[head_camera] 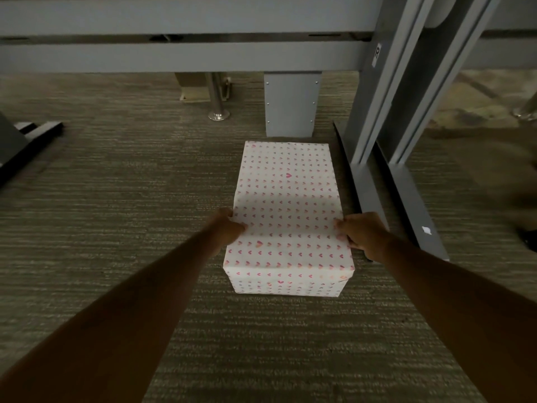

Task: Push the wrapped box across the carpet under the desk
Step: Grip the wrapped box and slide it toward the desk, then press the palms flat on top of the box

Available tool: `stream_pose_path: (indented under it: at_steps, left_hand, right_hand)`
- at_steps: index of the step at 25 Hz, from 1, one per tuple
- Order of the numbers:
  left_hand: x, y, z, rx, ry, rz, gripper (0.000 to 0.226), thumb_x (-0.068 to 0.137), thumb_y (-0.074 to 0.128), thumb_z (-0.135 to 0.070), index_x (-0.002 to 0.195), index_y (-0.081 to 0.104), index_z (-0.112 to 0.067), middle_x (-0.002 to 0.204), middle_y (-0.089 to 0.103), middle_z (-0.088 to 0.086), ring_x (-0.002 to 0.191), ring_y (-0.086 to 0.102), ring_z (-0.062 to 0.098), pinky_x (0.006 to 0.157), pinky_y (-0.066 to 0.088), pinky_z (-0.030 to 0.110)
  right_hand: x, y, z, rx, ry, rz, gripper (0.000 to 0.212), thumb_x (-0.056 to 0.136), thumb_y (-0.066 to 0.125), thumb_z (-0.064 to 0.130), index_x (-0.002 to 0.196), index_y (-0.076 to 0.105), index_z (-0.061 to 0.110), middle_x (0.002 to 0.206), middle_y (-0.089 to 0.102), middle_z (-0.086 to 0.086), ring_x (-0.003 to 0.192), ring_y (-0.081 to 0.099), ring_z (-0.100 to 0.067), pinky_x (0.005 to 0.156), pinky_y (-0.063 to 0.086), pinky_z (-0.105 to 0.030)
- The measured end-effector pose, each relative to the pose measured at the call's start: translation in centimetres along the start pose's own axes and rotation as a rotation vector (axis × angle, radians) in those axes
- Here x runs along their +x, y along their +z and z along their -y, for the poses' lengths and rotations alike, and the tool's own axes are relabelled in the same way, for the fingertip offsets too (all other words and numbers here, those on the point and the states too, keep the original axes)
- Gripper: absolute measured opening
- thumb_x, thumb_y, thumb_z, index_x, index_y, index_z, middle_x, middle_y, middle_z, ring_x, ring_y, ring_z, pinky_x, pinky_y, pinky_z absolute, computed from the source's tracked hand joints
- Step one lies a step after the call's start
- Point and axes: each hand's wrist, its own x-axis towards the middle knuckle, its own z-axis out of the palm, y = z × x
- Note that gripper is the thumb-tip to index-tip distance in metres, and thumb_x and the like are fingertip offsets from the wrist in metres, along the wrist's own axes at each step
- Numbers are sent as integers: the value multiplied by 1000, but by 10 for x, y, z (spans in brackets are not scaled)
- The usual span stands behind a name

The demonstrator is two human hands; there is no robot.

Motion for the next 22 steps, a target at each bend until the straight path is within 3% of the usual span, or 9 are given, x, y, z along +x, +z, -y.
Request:
stream_pose_path:
  at_steps: [2,4,6,8,10,12,16,22]
  left_hand:
    - [-8,4,-1,39,21,3,56,84,72,-20,134,49,-11,115,62,8,84,60,17,56,50,27]
    - [-15,7,-2,189,105,-63,69,81,75,-33,139,43,-11,135,52,14,112,57,31,78,58,41]
    - [-22,6,-4,395,248,-165,83,79,73,-47,144,35,-13,147,40,17,134,40,39,102,47,55]
    - [-32,4,-14,595,396,-246,96,77,66,-60,151,23,-16,156,28,17,143,26,39,111,35,57]
    - [-41,2,-26,725,545,-349,106,75,59,-69,154,13,-15,160,20,18,147,20,38,117,27,55]
    - [-49,2,-38,809,666,-446,112,74,51,-75,154,7,-12,162,13,21,149,14,37,120,17,52]
    - [-60,-3,-53,927,766,-504,114,76,32,-82,155,-3,-9,164,-3,22,151,-2,36,121,-1,49]
    - [-69,-17,-55,959,782,-557,112,75,15,-85,154,-6,-9,164,-8,21,151,-7,35,122,-1,51]
  right_hand:
    - [-2,2,-3,-71,-28,-1,29,89,71,23,109,67,2,108,72,-17,91,71,-27,87,59,-44]
    - [-8,3,-3,-202,-132,-1,31,88,70,35,103,67,8,107,73,-14,88,72,-24,82,60,-40]
    - [-15,4,0,-422,-314,-20,36,87,67,47,105,63,17,115,70,-13,95,69,-23,82,59,-40]
    - [-19,5,5,-690,-492,-94,69,86,62,57,138,47,15,144,51,-16,129,52,-33,106,46,-49]
    - [-24,8,14,-911,-637,-201,97,86,52,67,156,15,12,165,18,-16,151,18,-34,121,17,-50]
    - [-32,11,27,-1012,-745,-267,105,85,41,75,158,0,12,168,0,-14,154,0,-31,124,6,-50]
    - [-48,16,51,-1070,-853,-343,107,83,27,80,158,-3,10,168,-6,-15,154,-6,-32,124,-1,-52]
    - [-63,18,63,-1127,-898,-416,109,80,16,83,158,-1,9,167,-4,-17,154,-4,-34,123,-1,-55]
